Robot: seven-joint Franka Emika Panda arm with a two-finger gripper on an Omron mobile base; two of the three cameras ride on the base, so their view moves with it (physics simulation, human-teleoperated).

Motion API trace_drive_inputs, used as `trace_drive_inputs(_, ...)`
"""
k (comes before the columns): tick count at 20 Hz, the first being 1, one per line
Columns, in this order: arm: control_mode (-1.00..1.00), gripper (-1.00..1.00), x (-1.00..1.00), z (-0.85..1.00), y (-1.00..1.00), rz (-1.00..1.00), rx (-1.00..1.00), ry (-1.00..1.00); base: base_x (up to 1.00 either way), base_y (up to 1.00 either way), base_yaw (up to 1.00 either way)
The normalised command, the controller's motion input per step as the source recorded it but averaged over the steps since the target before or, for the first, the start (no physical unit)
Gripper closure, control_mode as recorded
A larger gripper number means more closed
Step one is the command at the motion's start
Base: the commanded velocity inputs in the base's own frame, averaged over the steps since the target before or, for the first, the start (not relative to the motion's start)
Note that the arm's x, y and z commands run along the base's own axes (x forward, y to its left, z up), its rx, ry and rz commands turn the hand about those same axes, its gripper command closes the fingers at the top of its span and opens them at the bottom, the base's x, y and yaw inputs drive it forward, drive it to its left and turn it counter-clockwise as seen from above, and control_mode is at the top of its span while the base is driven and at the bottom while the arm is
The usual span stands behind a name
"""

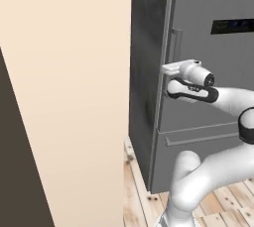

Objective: Retrieve the kiwi and banana from the fridge and place them into the bowl on the dining table.

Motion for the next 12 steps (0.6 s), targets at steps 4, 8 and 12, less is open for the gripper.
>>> trace_drive_inputs(4, -1.0, 1.0, -0.22, 0.03, 0.0, 0.17, 0.0, 0.13, 0.0, 0.0, 0.0)
trace_drive_inputs(8, -1.0, 1.0, -0.31, 0.09, 0.0, 0.15, 0.0, 0.05, 0.0, 0.0, 0.0)
trace_drive_inputs(12, -1.0, 1.0, -0.55, 0.12, 0.0, 0.13, 0.0, 0.0, 0.0, 0.0, 0.0)
